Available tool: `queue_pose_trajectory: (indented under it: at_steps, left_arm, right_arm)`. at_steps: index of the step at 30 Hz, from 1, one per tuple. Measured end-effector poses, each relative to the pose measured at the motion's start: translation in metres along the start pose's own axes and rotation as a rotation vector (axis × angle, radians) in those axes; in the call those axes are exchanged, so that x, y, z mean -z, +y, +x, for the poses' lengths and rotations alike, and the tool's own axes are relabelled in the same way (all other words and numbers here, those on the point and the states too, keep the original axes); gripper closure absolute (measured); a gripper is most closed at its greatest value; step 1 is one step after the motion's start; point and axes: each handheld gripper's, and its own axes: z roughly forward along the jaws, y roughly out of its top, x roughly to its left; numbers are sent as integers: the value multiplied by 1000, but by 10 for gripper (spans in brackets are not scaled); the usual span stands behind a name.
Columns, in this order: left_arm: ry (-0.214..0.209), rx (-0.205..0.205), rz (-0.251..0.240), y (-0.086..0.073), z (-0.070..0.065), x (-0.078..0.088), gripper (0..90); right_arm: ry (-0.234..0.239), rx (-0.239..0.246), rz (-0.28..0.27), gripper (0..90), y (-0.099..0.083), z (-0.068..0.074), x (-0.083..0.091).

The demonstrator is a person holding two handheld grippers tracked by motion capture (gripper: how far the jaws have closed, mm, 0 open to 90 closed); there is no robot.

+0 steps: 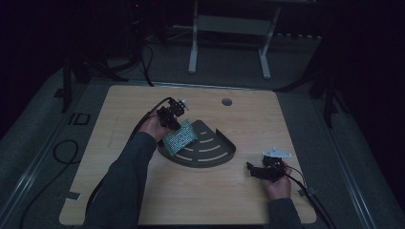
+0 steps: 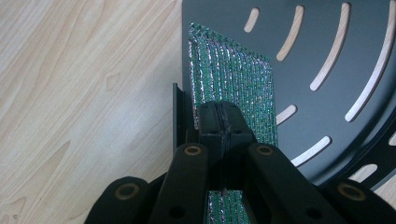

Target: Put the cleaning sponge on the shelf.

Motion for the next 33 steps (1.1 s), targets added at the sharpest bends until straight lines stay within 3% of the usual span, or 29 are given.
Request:
queue_pose_trajectory:
  at_steps: [16, 33]
  left_arm:
    - [-20, 8, 12, -3, -3, -9, 896]
    - [-3, 15, 41, -4, 2, -13, 892]
  right_arm:
    - [0, 0, 0, 175, 0, 0, 0]
    - [0, 0, 0, 175, 0, 0, 0]
